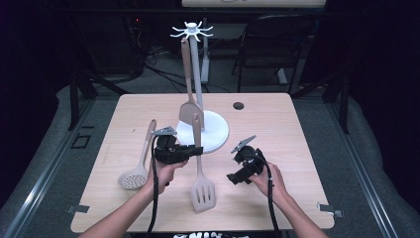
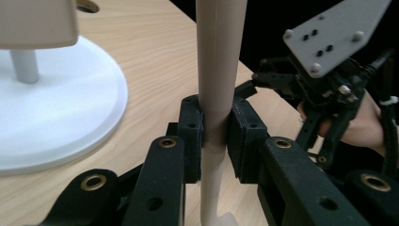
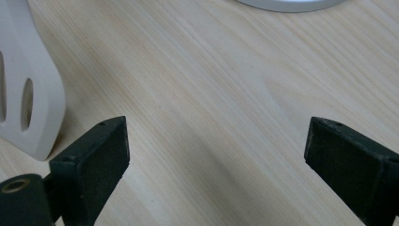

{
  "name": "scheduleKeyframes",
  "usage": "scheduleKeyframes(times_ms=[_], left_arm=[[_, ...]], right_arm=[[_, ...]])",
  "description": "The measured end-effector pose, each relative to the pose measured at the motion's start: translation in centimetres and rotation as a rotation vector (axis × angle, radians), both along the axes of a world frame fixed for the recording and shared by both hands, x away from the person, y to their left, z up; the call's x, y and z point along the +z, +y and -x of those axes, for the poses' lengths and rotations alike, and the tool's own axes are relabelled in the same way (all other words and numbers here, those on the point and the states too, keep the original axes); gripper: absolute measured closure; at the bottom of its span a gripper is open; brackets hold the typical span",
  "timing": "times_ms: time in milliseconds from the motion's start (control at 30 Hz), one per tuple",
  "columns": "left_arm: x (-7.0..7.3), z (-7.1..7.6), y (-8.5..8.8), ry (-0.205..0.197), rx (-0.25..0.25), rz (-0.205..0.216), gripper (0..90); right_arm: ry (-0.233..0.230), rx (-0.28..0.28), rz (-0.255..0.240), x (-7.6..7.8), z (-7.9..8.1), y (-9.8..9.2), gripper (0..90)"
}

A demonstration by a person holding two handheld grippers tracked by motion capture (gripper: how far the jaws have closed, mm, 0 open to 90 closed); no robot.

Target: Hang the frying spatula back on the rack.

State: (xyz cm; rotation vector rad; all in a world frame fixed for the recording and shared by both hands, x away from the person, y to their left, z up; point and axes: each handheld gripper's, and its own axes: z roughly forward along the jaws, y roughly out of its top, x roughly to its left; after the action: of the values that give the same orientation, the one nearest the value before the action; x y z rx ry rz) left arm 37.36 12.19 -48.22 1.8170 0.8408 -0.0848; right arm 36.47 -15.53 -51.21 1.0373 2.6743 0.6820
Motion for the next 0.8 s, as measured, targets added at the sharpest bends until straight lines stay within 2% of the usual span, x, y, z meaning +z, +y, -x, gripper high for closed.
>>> scheduleKeyframes(times_ms=[33, 167, 267, 467, 667, 800], left_arm=[[0.1, 0.1, -0.1, -0.008, -0.008, 0.002, 77.0], [0.9, 0.5, -0.6, -0.046, -0.039, -0.005, 77.1], [1.5, 1.0, -0.9, -0.078, -0.062, -0.012, 77.2], [2.1, 1.5, -1.3, -0.109, -0.085, -0.02, 77.3], [2.9, 1.2, -1.3, -0.143, -0.082, -0.016, 77.2], [3.7, 0.8, -1.2, -0.169, -0.074, -0.031, 77.2]], right_arm=[[-0.005, -0.005, -0.013, -0.1, 0.0, -0.1, 7.0], [-0.003, -0.008, 0.002, 0.1, -0.1, -0.2, 7.0], [0.004, -0.006, -0.004, 0.0, -0.1, -0.2, 6.9], [-0.002, -0.005, 0.004, 0.1, -0.1, -0.3, 6.9], [-0.013, -0.02, -0.002, 0.1, -0.1, -0.5, 6.9], [-0.015, -0.028, 0.003, 0.2, -0.2, -0.7, 6.9]])
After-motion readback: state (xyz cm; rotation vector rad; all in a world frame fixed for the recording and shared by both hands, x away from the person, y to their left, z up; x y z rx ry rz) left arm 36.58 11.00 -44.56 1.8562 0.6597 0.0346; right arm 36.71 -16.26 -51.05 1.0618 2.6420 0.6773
